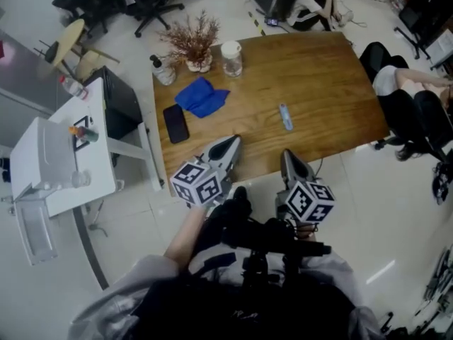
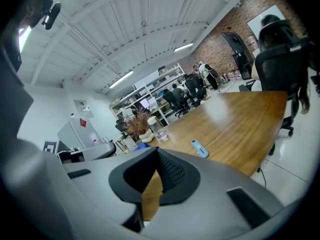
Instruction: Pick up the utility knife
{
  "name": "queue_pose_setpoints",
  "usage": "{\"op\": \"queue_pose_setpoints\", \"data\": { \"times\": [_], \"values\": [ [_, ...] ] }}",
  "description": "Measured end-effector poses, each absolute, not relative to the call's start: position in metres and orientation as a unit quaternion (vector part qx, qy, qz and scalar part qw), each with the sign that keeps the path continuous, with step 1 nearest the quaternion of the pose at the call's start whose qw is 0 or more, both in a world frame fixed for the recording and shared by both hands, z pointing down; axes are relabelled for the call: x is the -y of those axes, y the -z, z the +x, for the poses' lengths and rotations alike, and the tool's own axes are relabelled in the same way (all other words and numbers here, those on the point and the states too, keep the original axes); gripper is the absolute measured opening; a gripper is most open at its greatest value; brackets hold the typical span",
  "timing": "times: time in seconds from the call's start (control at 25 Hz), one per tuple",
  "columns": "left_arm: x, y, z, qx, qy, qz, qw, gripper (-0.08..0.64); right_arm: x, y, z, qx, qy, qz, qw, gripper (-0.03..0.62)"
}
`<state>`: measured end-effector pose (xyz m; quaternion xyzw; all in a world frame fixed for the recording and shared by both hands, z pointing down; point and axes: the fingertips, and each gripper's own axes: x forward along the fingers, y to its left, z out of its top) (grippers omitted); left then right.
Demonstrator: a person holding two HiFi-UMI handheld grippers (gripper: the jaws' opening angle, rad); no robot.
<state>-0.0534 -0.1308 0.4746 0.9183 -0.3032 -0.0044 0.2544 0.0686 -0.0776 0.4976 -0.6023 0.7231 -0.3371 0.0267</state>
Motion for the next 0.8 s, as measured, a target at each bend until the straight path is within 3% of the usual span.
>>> {"op": "queue_pose_setpoints", "data": {
  "times": [0.48, 0.8],
  "values": [
    [0.153, -0.483, -0.017, 0.241, 0.007, 0.929, 0.281, 0.005, 0.088, -0.5, 0.094, -0.688, 0.359, -0.628, 0.059, 0.012],
    [0.185, -0.482, -0.01, 0.277, 0.009, 0.92, 0.276, 0.006, 0.128, -0.524, 0.117, -0.703, 0.364, -0.611, 0.004, 0.012]
  ]
}}
